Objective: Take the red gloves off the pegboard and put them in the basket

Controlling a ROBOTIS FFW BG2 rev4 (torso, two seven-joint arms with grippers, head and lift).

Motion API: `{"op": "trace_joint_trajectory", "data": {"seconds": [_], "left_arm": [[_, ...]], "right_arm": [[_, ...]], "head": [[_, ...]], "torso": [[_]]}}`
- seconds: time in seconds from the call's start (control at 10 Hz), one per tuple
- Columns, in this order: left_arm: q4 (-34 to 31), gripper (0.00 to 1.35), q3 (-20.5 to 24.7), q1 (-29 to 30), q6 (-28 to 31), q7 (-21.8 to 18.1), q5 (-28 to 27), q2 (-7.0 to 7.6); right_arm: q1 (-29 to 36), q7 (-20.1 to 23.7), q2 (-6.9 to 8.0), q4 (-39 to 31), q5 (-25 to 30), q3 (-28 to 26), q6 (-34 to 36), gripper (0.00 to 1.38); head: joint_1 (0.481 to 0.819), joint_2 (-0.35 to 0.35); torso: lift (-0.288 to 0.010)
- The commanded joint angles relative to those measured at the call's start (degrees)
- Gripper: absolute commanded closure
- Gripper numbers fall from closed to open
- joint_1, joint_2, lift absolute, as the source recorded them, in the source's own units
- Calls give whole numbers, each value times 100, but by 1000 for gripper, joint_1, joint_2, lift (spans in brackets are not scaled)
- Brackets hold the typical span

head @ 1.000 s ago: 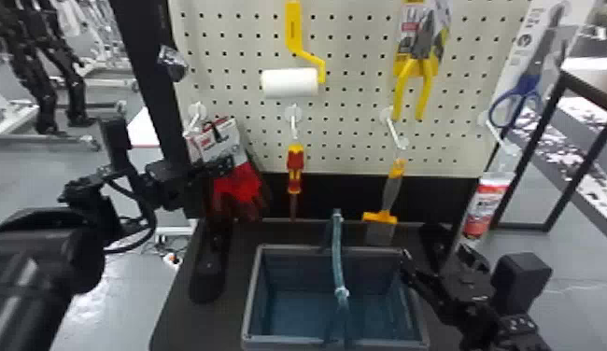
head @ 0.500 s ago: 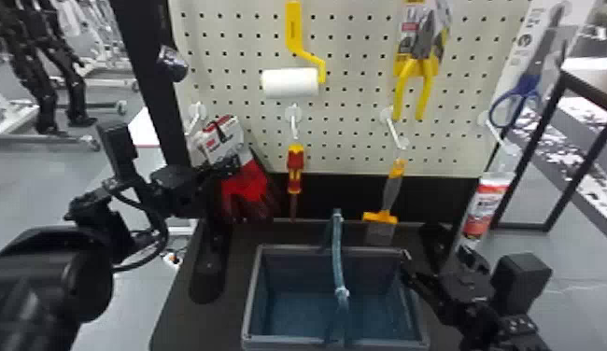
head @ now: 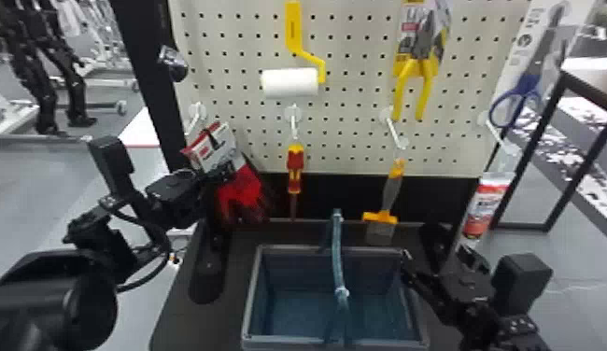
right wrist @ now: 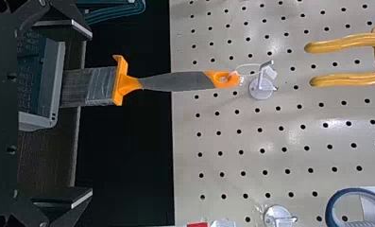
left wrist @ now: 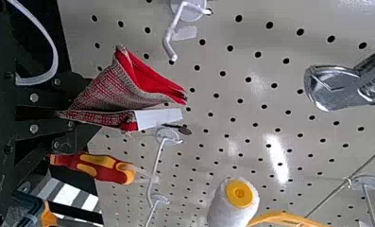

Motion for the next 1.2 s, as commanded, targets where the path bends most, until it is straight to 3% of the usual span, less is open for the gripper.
{"op": "trace_joint_trajectory", "data": {"seconds": [0.0, 0.2, 0.4, 0.6, 0.8, 1.1], "left_arm": [[211, 1216, -20, 49, -247, 41, 216, -136], [536, 1217, -152, 14, -608, 94, 621, -347], [800, 1217, -442, -101, -775, 94, 858, -399], [1178, 1216, -741, -153, -1038, 94, 1429, -461], [1362, 1217, -925, -83, -1205, 147, 1719, -619], [1371, 1217, -1514, 233, -1715, 727, 2546, -689]], "right_arm": [[-2, 0, 0, -5, -3, 0, -1, 137], [-2, 0, -9, -5, -3, 0, -1, 137], [7, 0, -26, -13, -11, 0, -1, 137], [7, 0, -26, -13, -20, 0, -1, 137], [16, 0, -35, -22, -29, 0, -1, 137], [16, 0, -44, -13, -38, 9, -9, 137]], "head": [[549, 0], [549, 0], [549, 0], [549, 0], [549, 0], [549, 0]], "torso": [[-100], [-100], [-100], [-100], [-100], [-100]]}}
